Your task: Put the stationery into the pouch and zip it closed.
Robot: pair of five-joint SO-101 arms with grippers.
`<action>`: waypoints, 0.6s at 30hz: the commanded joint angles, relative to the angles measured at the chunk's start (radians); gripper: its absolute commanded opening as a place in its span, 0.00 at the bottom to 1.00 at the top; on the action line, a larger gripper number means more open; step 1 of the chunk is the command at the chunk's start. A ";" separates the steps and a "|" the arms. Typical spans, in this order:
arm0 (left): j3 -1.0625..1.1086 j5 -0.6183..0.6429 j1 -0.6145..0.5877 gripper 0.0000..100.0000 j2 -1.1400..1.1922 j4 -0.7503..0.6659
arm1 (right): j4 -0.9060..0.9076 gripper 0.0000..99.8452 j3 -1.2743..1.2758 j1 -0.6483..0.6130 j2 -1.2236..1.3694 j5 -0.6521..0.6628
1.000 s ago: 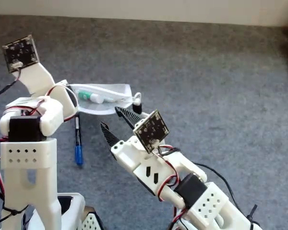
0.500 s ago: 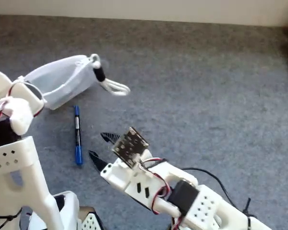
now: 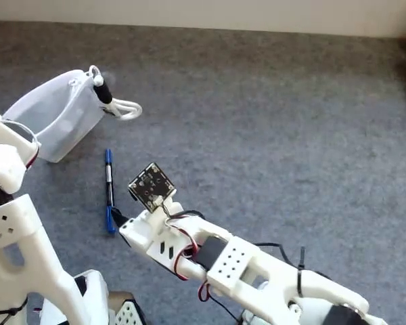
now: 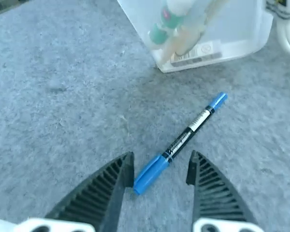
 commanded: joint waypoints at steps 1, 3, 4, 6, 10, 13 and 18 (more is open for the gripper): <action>-0.070 0.014 -0.015 0.01 -0.021 -0.034 | -0.117 0.17 -0.074 -0.015 0.058 -0.009; -0.068 0.014 -0.013 0.01 -0.021 -0.034 | -0.119 0.17 -0.119 -0.015 0.125 -0.009; -0.068 0.014 -0.013 0.01 -0.021 -0.034 | -0.119 0.17 -0.148 -0.015 0.163 -0.009; -0.068 0.014 -0.013 0.01 -0.021 -0.034 | -0.119 0.17 -0.206 -0.013 0.245 -0.009; -0.065 0.014 -0.013 0.01 -0.021 -0.029 | -0.119 0.17 -0.325 -0.012 0.409 -0.009; -0.065 0.014 -0.013 0.01 -0.021 -0.028 | -0.119 0.17 -0.400 -0.015 0.521 -0.009; -0.064 0.014 -0.013 0.01 -0.021 -0.026 | -0.117 0.17 -0.493 -0.007 0.679 -0.009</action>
